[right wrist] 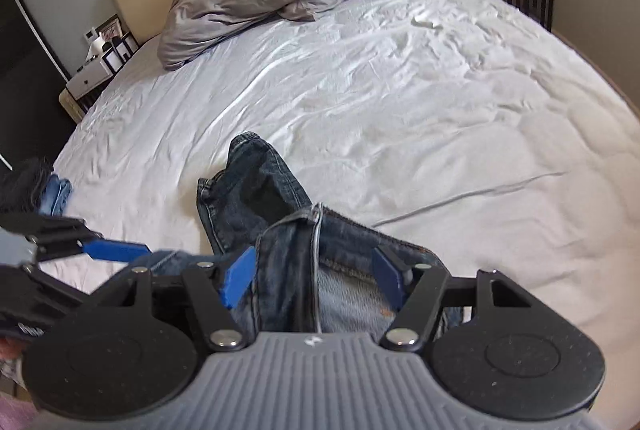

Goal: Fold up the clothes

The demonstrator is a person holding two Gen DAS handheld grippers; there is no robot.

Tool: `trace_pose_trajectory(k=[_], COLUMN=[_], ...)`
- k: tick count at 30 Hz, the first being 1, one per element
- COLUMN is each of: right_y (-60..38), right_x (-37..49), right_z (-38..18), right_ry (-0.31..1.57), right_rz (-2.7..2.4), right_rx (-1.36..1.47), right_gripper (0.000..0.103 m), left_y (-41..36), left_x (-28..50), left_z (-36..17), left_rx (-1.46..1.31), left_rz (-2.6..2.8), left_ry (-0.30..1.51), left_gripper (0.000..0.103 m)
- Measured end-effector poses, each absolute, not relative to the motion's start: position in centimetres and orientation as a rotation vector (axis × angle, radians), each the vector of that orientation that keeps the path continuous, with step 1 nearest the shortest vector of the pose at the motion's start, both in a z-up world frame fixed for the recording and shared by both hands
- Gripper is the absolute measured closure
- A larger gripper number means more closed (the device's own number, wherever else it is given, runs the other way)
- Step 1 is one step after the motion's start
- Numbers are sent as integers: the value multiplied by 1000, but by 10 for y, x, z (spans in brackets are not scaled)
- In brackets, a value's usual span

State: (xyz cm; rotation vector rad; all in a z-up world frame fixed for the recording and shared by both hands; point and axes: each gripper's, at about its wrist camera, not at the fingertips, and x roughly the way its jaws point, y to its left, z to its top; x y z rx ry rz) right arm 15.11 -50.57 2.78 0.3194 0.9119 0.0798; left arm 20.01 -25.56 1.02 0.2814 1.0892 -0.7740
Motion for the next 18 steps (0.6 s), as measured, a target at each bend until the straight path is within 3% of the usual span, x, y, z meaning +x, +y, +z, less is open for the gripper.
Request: trace_pose_trajectory(k=[4, 6, 7, 9, 10, 11, 12, 18], right_y=[-515, -513, -513, -509, -507, -505, -504, -518], right_x=[169, 172, 173, 175, 175, 175, 174, 163], right_z=[11, 8, 6, 5, 6, 7, 9, 40], right_ry=[938, 942, 944, 948, 948, 942, 934, 827], right_rz=[106, 151, 174, 192, 190, 180, 171, 94], right_rx=[428, 464, 482, 482, 470, 455, 441, 419], right_gripper=[36, 50, 61, 70, 79, 93, 95, 96], left_y=[-260, -256, -254, -250, -246, -243, -238, -176], left_x=[216, 219, 220, 222, 223, 225, 227, 247], left_z=[-16, -22, -25, -25, -24, -21, -16, 34], left_rx=[246, 230, 224, 196, 181, 167, 154, 43], left_rz=[-774, -784, -792, -796, -792, -781, -768, -656], left_ry=[1200, 1218, 1224, 1226, 1224, 1214, 1194, 1026], left_gripper=[69, 73, 81, 88, 94, 97, 97, 100])
